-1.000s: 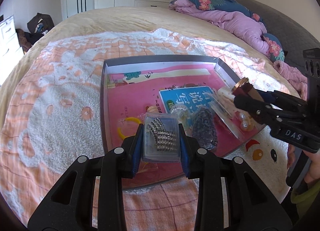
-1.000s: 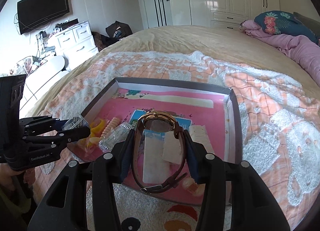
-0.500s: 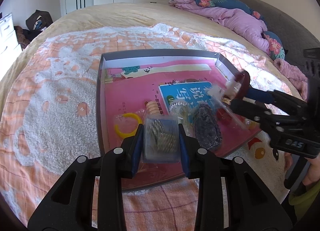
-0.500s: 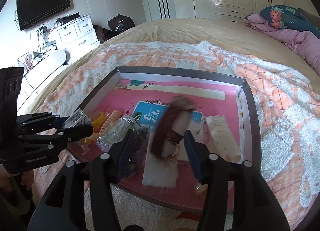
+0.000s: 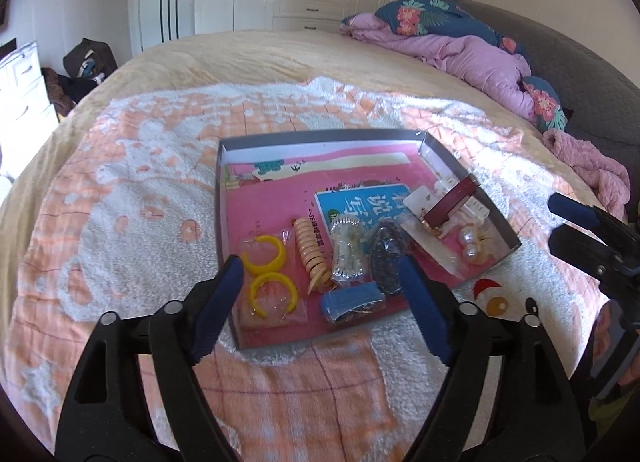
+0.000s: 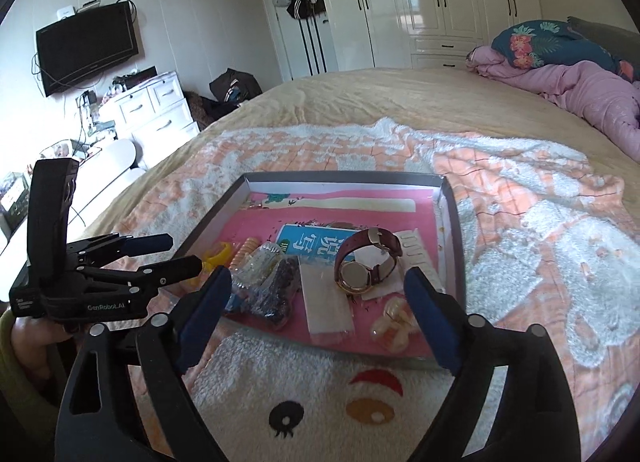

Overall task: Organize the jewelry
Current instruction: 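Open both tools to drop the watch and clear box into the grey box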

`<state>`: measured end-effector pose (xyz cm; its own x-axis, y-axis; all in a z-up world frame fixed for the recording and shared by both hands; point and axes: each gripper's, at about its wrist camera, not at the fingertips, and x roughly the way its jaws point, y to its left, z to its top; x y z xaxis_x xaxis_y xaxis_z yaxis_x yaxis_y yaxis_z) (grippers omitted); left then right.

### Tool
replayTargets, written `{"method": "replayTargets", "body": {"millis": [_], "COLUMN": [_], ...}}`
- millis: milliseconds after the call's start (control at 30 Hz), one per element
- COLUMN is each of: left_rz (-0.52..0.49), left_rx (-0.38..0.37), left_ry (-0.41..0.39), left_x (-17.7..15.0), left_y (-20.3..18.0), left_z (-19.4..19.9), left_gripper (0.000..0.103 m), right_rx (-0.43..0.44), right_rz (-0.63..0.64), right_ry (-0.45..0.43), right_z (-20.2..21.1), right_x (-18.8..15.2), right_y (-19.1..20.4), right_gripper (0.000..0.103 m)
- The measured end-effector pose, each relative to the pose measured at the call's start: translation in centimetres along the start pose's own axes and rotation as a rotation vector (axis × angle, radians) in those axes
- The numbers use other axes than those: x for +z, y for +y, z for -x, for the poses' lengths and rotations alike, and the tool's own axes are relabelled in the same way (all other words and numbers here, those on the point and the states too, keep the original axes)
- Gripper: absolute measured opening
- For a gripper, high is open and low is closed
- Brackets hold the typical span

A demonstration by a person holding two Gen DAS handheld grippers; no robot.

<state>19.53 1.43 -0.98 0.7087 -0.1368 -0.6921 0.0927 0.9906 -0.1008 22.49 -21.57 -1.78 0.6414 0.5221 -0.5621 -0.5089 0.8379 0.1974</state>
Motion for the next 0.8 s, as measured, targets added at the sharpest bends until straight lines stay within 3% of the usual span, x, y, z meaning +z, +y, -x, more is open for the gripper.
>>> {"method": "replayTargets", "body": {"millis": [267, 567, 800], "left_rz": [0.0, 0.022, 0.049], "left_rx": [0.014, 0.013, 0.025], "left_ry": [-0.061, -0.097, -0.083], "left_x": [-0.6, -2.9, -5.6], "left_y": [-0.9, -1.9, -2.2], "left_z": [4.1, 8.2, 9.1], "left_gripper": [0.093, 0.094, 0.094], "right_rx": [0.003, 0.017, -0.018], "right_rz": [0.029, 0.041, 0.069], "right_ry": [-0.032, -0.079, -0.092], "right_z": [4.2, 7.7, 9.1], "right_x": [-0.9, -1.8, -3.2], "right_y": [1.1, 2.3, 3.2], "right_gripper": [0.097, 0.098, 0.099]}}
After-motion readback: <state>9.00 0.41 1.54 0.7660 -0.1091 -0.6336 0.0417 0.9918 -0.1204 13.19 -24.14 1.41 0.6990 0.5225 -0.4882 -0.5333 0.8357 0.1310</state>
